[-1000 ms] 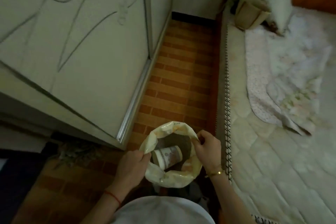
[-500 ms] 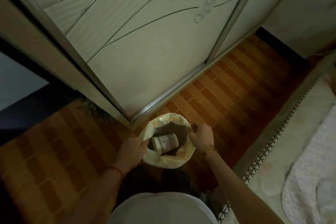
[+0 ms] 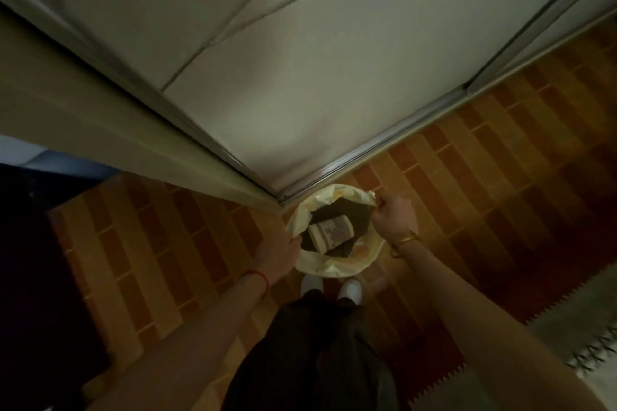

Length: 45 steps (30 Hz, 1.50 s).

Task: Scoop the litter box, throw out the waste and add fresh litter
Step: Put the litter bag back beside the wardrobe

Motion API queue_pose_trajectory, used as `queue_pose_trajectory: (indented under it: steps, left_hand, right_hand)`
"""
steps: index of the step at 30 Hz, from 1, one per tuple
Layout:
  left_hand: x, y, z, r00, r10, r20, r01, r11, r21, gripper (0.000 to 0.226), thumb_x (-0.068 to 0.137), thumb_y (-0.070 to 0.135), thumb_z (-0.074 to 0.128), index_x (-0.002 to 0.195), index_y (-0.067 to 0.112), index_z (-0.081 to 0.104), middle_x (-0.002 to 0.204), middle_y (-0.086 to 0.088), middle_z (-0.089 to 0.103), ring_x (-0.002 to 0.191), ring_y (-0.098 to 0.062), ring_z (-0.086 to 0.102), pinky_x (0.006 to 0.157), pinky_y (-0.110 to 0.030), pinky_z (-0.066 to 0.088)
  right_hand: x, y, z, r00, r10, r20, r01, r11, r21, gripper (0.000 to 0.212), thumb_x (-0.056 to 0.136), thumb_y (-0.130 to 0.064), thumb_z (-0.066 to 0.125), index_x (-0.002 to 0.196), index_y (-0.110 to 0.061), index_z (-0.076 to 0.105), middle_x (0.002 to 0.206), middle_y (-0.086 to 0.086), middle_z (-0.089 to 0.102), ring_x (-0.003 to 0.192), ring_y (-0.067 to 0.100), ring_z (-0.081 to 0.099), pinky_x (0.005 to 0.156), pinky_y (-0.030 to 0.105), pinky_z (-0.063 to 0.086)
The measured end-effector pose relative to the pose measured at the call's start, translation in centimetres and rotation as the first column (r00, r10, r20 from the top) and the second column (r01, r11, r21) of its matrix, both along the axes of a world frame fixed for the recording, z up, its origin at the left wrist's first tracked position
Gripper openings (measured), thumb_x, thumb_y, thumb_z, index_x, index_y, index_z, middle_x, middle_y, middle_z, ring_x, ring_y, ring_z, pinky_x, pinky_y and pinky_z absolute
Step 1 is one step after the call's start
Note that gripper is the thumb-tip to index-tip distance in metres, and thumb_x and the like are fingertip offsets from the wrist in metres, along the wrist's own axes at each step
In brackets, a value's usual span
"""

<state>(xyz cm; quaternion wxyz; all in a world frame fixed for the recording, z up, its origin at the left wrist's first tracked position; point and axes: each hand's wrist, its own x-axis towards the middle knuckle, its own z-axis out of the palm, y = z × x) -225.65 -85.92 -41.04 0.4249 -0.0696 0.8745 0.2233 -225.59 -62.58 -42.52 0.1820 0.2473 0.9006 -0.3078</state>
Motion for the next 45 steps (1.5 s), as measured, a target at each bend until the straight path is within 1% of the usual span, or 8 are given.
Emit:
queue_pose_trajectory:
  steps: [8,14,19,23,30,34,38,45]
  left_hand:
    - [-3.3,0.7,-12.0,0.987,0.110,0.120,-0.115,0.993,0.034,0.039,0.101,0.036,0.040,0.110,0.005,0.062,0.103,-0.014,0.065,0.093,-0.029,0.063,0.081,-0.042,0.051]
    - [-4.6,0.9,-22.3,0.983,0.094,0.155,-0.095,0.995,0.004,0.037,0.100,0.032,0.041,0.107,0.004,0.064,0.108,-0.019,0.065,0.100,-0.031,0.062,0.090,-0.045,0.051]
    - [-5.4,1.4,-29.5,0.988,0.018,0.154,0.000,0.993,-0.117,0.043,0.103,0.032,0.038,0.122,0.000,0.058,0.121,-0.020,0.062,0.113,-0.035,0.058,0.094,-0.040,0.045]
    - [-4.8,1.8,-34.2,0.983,0.047,0.178,-0.031,0.995,-0.096,0.041,0.102,0.032,0.039,0.125,0.004,0.058,0.124,-0.019,0.060,0.110,-0.031,0.059,0.094,-0.040,0.049]
    - [-5.0,2.3,-39.8,0.989,0.053,0.139,-0.043,0.996,-0.079,0.047,0.101,0.033,0.042,0.140,0.007,0.044,0.137,-0.019,0.052,0.122,-0.034,0.052,0.103,-0.045,0.044]
    - [-4.7,2.4,-42.5,0.989,0.072,0.129,-0.059,0.993,-0.104,0.043,0.100,0.030,0.044,0.133,0.003,0.048,0.131,-0.019,0.055,0.118,-0.033,0.054,0.101,-0.041,0.045]
    - [-4.1,2.7,-44.0,0.992,0.010,0.125,0.011,0.986,-0.169,0.039,0.103,0.025,0.038,0.125,-0.003,0.054,0.127,-0.021,0.057,0.116,-0.033,0.055,0.096,-0.036,0.043]
    - [-2.8,3.5,-44.7,0.988,0.013,0.151,0.021,0.976,-0.216,0.037,0.104,0.019,0.035,0.124,-0.004,0.056,0.127,-0.023,0.058,0.118,-0.036,0.055,0.096,-0.038,0.042]
  right_hand:
    - [-4.5,0.6,-12.7,0.993,0.109,0.039,-0.112,0.991,0.078,0.003,0.074,-0.006,0.054,0.075,-0.009,0.053,0.081,0.015,0.059,0.078,0.036,0.057,0.057,0.030,0.034]
    - [-5.4,1.3,-22.5,0.979,0.182,0.095,-0.193,0.975,0.113,0.013,0.079,-0.011,0.056,0.091,-0.006,0.060,0.094,0.018,0.064,0.090,0.038,0.061,0.064,0.032,0.041]
    - [-6.4,1.6,-29.9,0.958,0.250,0.138,-0.266,0.957,0.118,0.022,0.082,-0.013,0.057,0.102,-0.008,0.063,0.101,0.018,0.064,0.094,0.036,0.062,0.063,0.028,0.036]
    - [-6.5,2.3,-34.3,0.958,0.261,0.122,-0.274,0.955,0.110,0.021,0.080,-0.012,0.057,0.100,-0.008,0.062,0.097,0.018,0.065,0.092,0.036,0.062,0.062,0.028,0.034]
    - [-7.2,2.8,-40.0,0.956,0.273,0.106,-0.284,0.953,0.106,0.016,0.082,-0.011,0.055,0.097,-0.008,0.061,0.094,0.016,0.064,0.089,0.035,0.060,0.061,0.029,0.033]
    - [-6.7,2.9,-42.9,0.962,0.257,0.098,-0.265,0.960,0.087,0.010,0.081,-0.013,0.056,0.091,-0.010,0.057,0.093,0.016,0.063,0.090,0.036,0.060,0.060,0.030,0.035]
    - [-5.7,2.5,-44.0,0.959,0.264,0.103,-0.271,0.961,0.053,0.019,0.084,-0.008,0.056,0.102,-0.006,0.059,0.100,0.017,0.062,0.090,0.035,0.060,0.062,0.028,0.031]
    - [-5.7,3.1,-42.8,0.971,0.238,-0.023,-0.238,0.971,-0.017,0.019,0.081,0.004,0.054,0.089,-0.009,0.065,0.095,0.011,0.064,0.087,0.030,0.060,0.052,0.023,0.025]
